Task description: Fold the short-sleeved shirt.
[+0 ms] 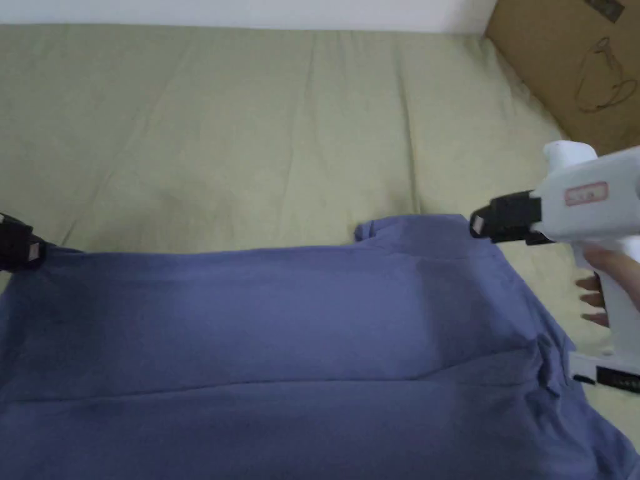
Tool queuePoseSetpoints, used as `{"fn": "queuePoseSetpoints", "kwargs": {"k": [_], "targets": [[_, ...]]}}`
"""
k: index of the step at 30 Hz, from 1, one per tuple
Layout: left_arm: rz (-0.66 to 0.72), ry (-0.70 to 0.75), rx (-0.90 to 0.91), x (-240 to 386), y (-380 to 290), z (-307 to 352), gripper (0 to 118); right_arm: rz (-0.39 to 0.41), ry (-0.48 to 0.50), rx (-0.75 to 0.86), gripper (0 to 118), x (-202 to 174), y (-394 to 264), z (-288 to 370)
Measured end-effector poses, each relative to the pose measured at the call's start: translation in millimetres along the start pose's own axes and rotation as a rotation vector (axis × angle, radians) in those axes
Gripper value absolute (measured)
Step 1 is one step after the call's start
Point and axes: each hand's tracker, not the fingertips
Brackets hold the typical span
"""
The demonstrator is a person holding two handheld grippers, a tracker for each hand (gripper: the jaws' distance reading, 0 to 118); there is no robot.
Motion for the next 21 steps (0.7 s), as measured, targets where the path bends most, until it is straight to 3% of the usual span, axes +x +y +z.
{"fn": "queuePoseSetpoints", "kwargs": {"k": [1,7,11,12,14,15,18,21], "targets": [[0.003,-0.011,-0.004,1,-2,6,3,-0.007,-0.048,-0.023,111,1,14,-12],[0.037,-0.008,0.042,-19,-4,17,3,-0.142,-0.094,-0.142,111,13,58,-85],[0.044,-0.019,0.035,-23,-6,13,3,-0.058,-0.177,-0.289,107,7,57,-112],[0.040,-0.018,0.034,-25,-6,12,3,-0.032,-0.170,-0.304,98,4,54,-112],[0.039,-0.017,0.030,-23,-10,11,3,-0.021,-0.136,-0.286,28,-3,48,-103],[0.046,-0.021,0.026,-26,-11,10,3,-0.010,-0.076,-0.287,7,-7,43,-97],[0.078,-0.029,0.024,-28,-19,15,3,0.050,-0.099,-0.223,7,-15,38,-70],[0.112,-0.048,0.040,-33,-29,33,3,-0.001,-0.064,-0.118,7,-6,34,-24]]}}
